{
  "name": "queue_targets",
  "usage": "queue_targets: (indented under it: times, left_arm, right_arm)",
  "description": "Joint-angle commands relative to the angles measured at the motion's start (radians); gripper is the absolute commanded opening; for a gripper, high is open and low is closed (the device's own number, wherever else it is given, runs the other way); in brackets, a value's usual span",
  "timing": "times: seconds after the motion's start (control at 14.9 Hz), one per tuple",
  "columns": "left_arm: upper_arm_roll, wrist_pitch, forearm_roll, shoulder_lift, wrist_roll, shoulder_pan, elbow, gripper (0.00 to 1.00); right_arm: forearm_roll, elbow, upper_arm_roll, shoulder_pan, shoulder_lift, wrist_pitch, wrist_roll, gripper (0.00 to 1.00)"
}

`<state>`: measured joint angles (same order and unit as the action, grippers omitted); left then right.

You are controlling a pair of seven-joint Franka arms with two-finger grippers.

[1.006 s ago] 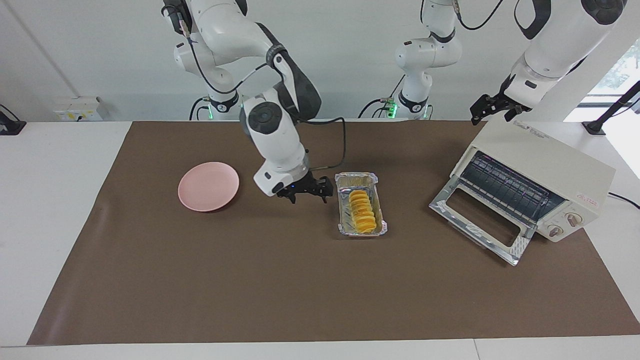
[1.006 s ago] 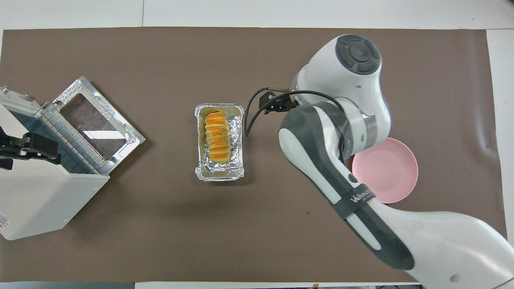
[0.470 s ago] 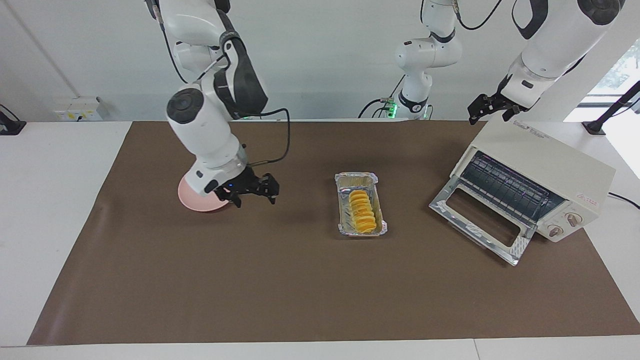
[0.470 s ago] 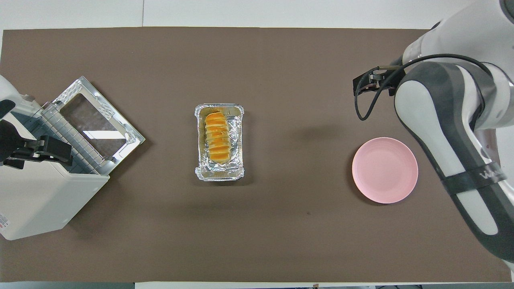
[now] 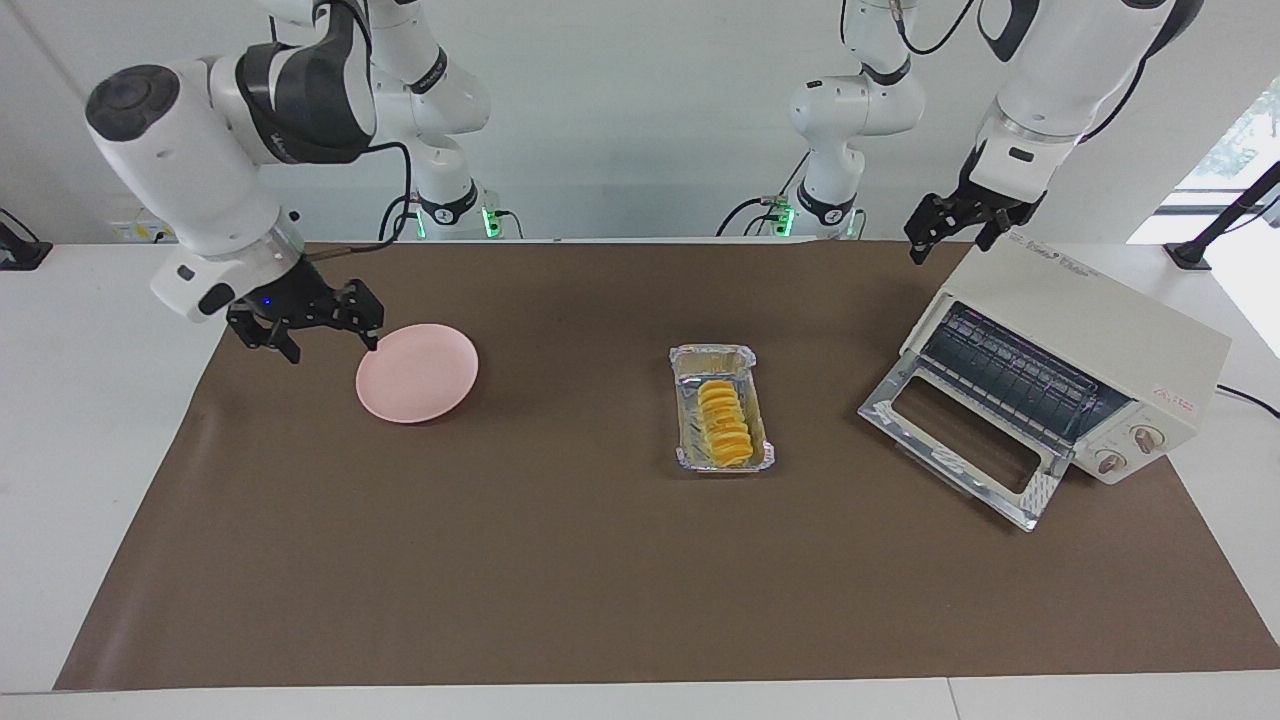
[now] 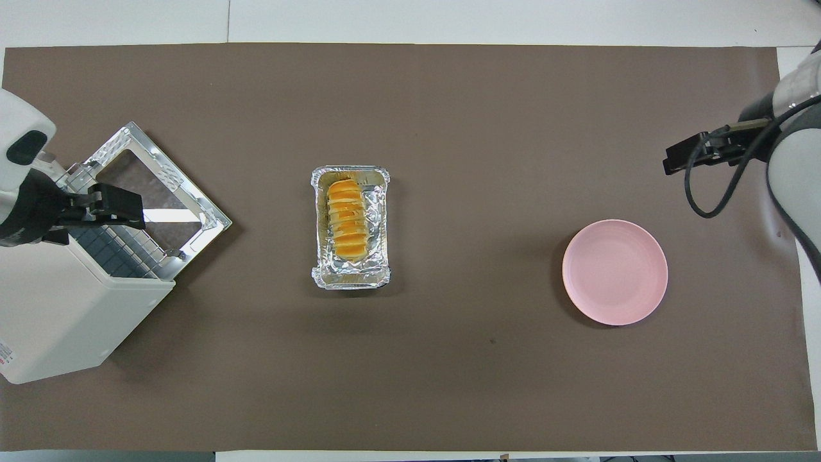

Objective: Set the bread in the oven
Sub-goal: 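Reach the left gripper to the foil tray and grasp it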

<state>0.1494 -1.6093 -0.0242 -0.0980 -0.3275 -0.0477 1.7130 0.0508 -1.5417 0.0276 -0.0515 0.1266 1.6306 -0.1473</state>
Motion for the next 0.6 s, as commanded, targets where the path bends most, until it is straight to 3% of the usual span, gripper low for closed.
queue_targets:
  times: [0.0, 0.13, 0.34, 0.54]
  left_arm:
    - [0.001, -0.153, -0.022, 0.026, -0.178, -0.111, 0.068, 1.00]
    - [-0.001, -0.246, -0.020, 0.105, -0.296, -0.217, 0.062, 1.00]
    - [-0.001, -0.284, 0.044, 0.278, -0.418, -0.334, -0.015, 1.00]
    - [0.001, -0.402, 0.052, 0.352, -0.470, -0.379, 0.003, 1.00]
  right_arm:
    - [-0.023, -0.026, 0.012, -0.019, -0.053, -0.047, -0.018, 1.00]
    - [-0.055, -0.031, 0.014, -0.018, -0.071, -0.121, -0.017, 1.00]
    - [-0.060, -0.064, 0.015, -0.013, -0.119, -0.160, 0.000, 1.00]
    - [-0.061, -0.074, 0.015, -0.017, -0.151, -0.159, 0.000, 1.00]
